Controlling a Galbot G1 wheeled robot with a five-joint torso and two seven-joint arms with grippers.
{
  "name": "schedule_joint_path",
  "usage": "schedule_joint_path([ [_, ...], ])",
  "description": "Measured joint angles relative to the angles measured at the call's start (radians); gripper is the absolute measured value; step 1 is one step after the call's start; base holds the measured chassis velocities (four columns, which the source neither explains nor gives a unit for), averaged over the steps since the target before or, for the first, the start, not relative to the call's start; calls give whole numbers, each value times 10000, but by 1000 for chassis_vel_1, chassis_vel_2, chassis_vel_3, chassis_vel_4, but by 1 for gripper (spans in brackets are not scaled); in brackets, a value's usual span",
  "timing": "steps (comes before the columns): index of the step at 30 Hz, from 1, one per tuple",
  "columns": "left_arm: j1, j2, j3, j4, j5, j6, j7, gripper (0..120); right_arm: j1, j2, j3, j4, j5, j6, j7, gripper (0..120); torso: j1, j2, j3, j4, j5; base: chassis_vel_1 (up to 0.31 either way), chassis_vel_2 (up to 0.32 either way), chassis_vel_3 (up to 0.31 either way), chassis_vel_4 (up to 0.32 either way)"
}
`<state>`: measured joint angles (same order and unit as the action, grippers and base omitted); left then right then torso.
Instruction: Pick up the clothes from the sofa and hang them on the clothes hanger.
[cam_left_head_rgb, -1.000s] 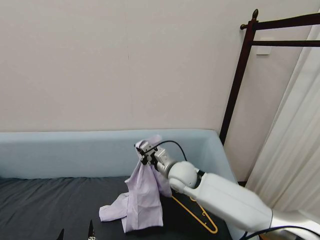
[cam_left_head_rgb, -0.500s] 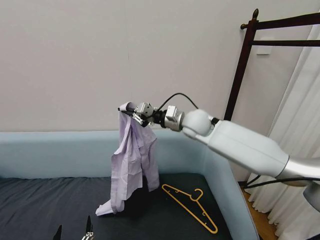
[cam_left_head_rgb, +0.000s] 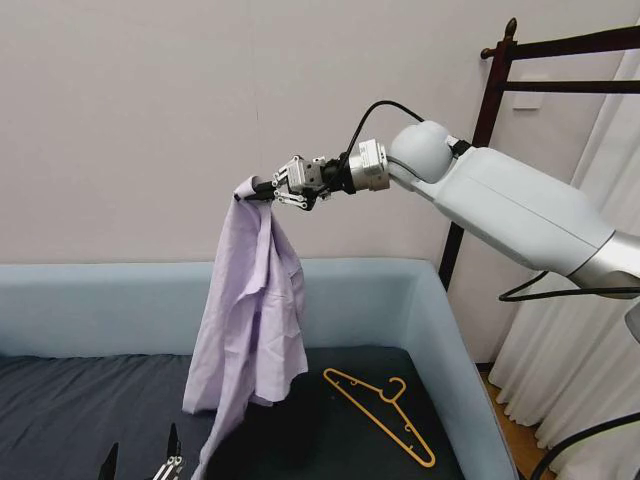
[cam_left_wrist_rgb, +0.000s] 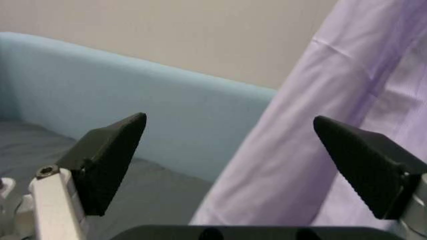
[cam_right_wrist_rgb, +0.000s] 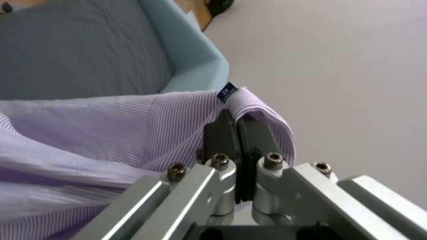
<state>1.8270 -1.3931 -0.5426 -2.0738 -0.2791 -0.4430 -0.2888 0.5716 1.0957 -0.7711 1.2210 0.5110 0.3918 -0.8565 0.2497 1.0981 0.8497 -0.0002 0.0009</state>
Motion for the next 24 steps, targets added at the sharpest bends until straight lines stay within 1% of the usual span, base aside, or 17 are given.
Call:
schedule_joint_path([
  [2, 34, 9, 0, 2, 1, -29, -1, 99, -215, -78, 41, 163, -107, 2, 4, 0, 0, -1, 0, 0, -1, 0, 0, 0, 0],
  [3, 70, 28, -1, 23, 3, -74, -3, 99, -585, -223, 88, 428, -266, 1, 43, 0, 0, 0, 0, 0, 0, 0, 0, 0, 0],
  [5, 114, 64, 0, 116, 8, -120, -5, 99, -1745, -561, 323, 941, -906, 8, 143, 0, 0, 0, 0, -1, 1, 0, 0, 0, 0],
  [6, 114, 64, 0, 116, 8, -120, -5, 99, -1745, -561, 323, 941, -906, 8, 143, 0, 0, 0, 0, -1, 1, 0, 0, 0, 0],
  [7, 114, 76, 0, 171, 10, -129, -5, 99, -2437, -706, 456, 1104, -1326, 93, 162, 0, 0, -1, 1, -4, 6, 0, 0, 0, 0],
  [9, 83, 90, 0, 273, 13, -129, -5, 99, -3601, -816, 805, 1129, -2171, 468, 164, 0, 0, -1, 1, -6, 5, 0, 0, 0, 0],
  [10, 83, 90, 0, 273, 13, -129, -5, 99, -3601, -816, 805, 1129, -2171, 468, 164, 0, 0, -1, 1, -6, 5, 0, 0, 0, 0],
  [13, 104, 24, -23, 376, 43, -110, -4, 99, -5283, -665, 1361, 772, -3740, 1225, -80, 0, 0, -1, 1, -4, 5, 0, 0, 0, 0],
  [14, 104, 24, -23, 376, 43, -110, -4, 99, -5283, -665, 1361, 772, -3740, 1225, -80, 0, 0, -1, 1, -4, 5, 0, 0, 0, 0],
  [17, 277, -93, -21, 436, 173, -202, -4, 99, -6636, -353, 1720, 167, -5089, 1871, -102, 0, -1, -1, 1, -2, 4, 0, 0, 0, 0],
  [19, 310, -145, -16, 499, 238, -229, -5, 99, -7229, 31, 2102, -644, -5846, 2279, 30, 0, -1, -1, 1, -2, 2, 0, 0, 0, 0],
  [20, 310, -145, -16, 499, 238, -229, -5, 99, -7229, 31, 2102, -644, -5846, 2279, 30, 0, -1, -1, 1, -2, 2, 0, 0, 0, 0],
  [23, 366, -174, -18, 546, 285, -237, -7, 99, -7733, 729, 2877, -2258, -6634, 2788, 201, 0, 0, -1, 1, -1, 3, 0, 0, 0, 0],
  [24, 366, -174, -18, 546, 285, -237, -7, 99, -7733, 729, 2877, -2258, -6634, 2788, 201, 0, 0, -1, 1, -1, 3, 0, 0, 0, 0],
])
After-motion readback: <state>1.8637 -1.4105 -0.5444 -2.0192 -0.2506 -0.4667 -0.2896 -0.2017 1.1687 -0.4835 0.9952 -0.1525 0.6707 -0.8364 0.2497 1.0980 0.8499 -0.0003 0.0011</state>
